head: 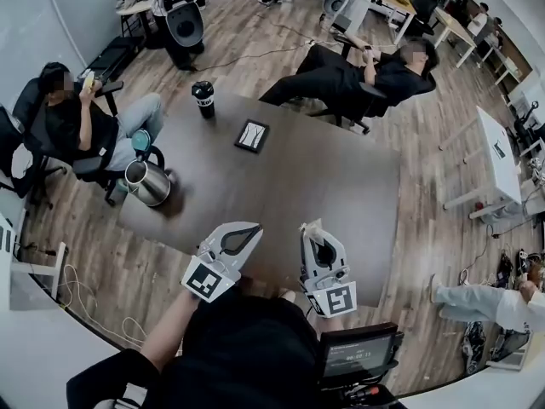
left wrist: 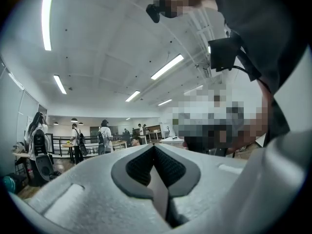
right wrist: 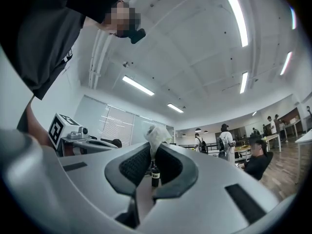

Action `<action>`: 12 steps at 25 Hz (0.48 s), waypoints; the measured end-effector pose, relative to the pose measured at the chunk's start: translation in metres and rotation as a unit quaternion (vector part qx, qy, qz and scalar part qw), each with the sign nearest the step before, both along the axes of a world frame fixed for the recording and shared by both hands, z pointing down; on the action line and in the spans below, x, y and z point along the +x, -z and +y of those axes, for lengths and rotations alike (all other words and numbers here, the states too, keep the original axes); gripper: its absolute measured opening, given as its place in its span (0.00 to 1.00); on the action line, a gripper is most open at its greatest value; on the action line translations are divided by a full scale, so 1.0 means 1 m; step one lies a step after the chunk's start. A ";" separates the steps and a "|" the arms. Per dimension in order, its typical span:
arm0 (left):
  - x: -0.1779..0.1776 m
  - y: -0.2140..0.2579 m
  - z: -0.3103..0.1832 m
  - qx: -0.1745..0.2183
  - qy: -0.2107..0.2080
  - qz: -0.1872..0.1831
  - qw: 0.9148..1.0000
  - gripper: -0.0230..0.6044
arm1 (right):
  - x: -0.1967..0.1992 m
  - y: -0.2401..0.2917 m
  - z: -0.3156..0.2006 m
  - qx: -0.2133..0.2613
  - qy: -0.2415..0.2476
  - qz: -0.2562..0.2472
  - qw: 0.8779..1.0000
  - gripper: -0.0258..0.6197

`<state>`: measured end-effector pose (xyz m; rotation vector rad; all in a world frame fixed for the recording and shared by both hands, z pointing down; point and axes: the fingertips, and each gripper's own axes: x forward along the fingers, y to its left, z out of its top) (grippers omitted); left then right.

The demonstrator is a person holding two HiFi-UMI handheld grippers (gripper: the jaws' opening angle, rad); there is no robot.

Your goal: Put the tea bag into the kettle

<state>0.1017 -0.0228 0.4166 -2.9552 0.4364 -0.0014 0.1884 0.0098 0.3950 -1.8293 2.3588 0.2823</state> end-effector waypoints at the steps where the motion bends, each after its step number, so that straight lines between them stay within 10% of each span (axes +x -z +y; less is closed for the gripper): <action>1: -0.003 0.000 0.000 -0.001 0.003 -0.002 1.000 0.04 | -0.004 -0.002 0.000 -0.004 0.004 0.001 1.000 0.09; 12: -0.025 -0.012 -0.011 -0.003 0.042 -0.015 0.999 0.04 | -0.021 -0.015 -0.011 -0.025 0.021 0.011 0.999 0.09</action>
